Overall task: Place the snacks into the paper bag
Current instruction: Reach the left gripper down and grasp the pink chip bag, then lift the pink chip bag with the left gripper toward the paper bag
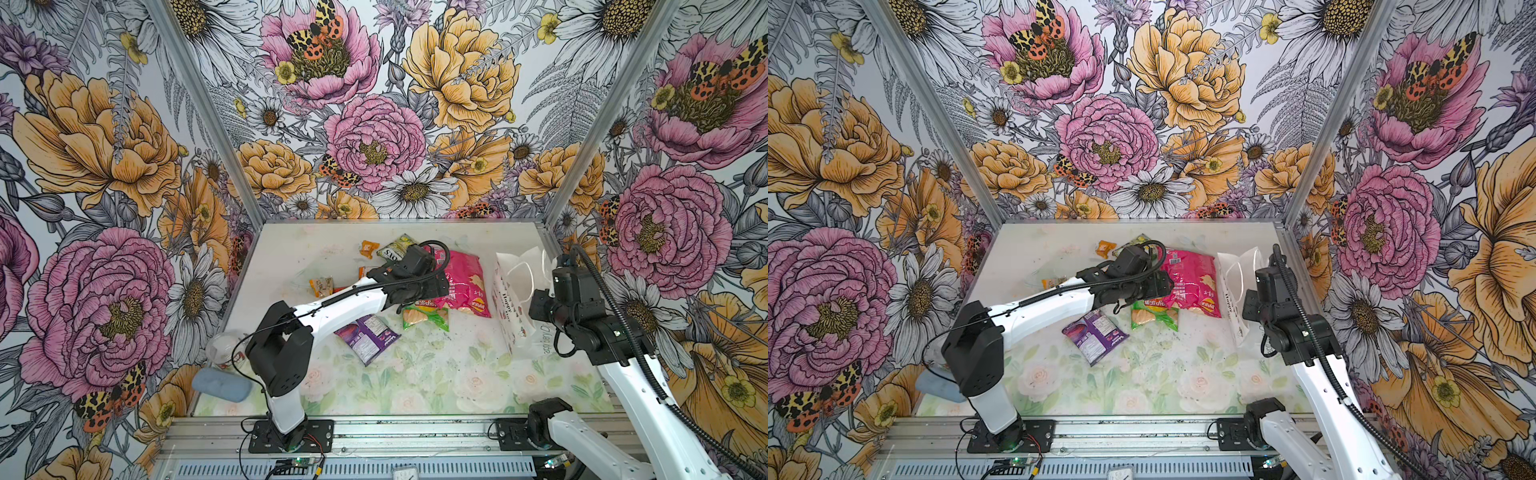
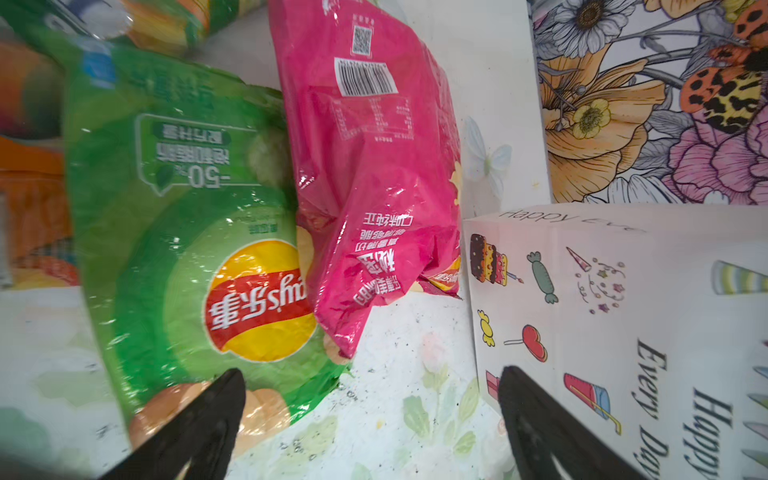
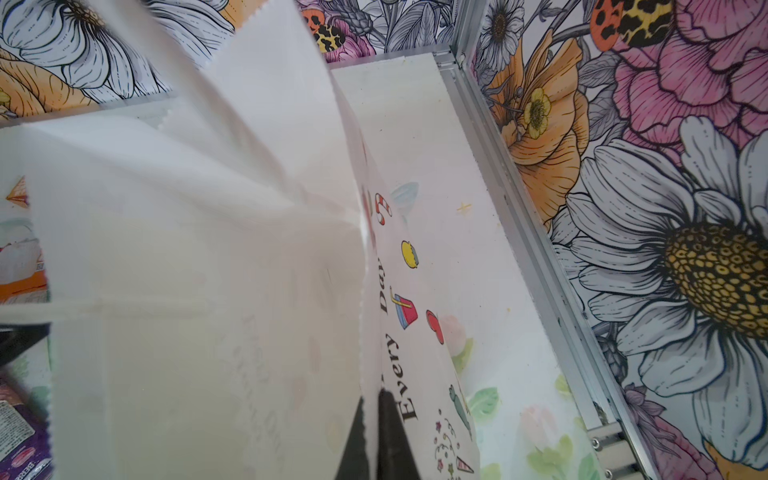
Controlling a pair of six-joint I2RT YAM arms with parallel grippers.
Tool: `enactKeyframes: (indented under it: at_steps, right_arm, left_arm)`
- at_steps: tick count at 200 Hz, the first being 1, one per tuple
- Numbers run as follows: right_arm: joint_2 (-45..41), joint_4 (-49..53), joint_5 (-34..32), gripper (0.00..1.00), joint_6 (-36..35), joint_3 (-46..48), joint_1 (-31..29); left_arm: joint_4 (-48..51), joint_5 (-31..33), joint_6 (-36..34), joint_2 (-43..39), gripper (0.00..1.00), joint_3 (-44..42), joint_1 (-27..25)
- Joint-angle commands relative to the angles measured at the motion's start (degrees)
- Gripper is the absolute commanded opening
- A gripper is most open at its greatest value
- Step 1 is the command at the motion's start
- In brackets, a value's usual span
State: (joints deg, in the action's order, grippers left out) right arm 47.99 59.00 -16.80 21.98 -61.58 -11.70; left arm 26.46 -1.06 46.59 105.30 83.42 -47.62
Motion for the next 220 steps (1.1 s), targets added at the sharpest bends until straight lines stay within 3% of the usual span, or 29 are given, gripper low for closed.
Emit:
enactKeyframes:
  at_steps: [1,70,170,194,220]
  right_arm:
    - [-1.11,-3.36,0.87,0.00,0.66,1.00,0.49]
    - [-1.56,-4.91,3.47,0.00,0.44,1.91,0.72]
    - [-1.41,-5.48,3.59,0.00,1.08,2.70,0.77]
    - [-1.50,-5.40,2.68,0.00,1.57,2.71,0.77]
    - [-1.27,-5.14,1.33,0.00,2.14,2.49,1.03]
  left_arm:
    - [-0.34,-1.67,4.83,6.88,0.97,4.33,0.24]
    - [3.84,-0.98,6.14,16.79,0.98,13.54,0.25]
    - [3.98,-1.50,3.86,23.32,0.75,19.18,0.13]
    - [3.95,-1.71,3.19,23.36,0.59,19.17,0.24]
    - [3.95,-0.13,1.23,20.94,0.34,18.45,0.24]
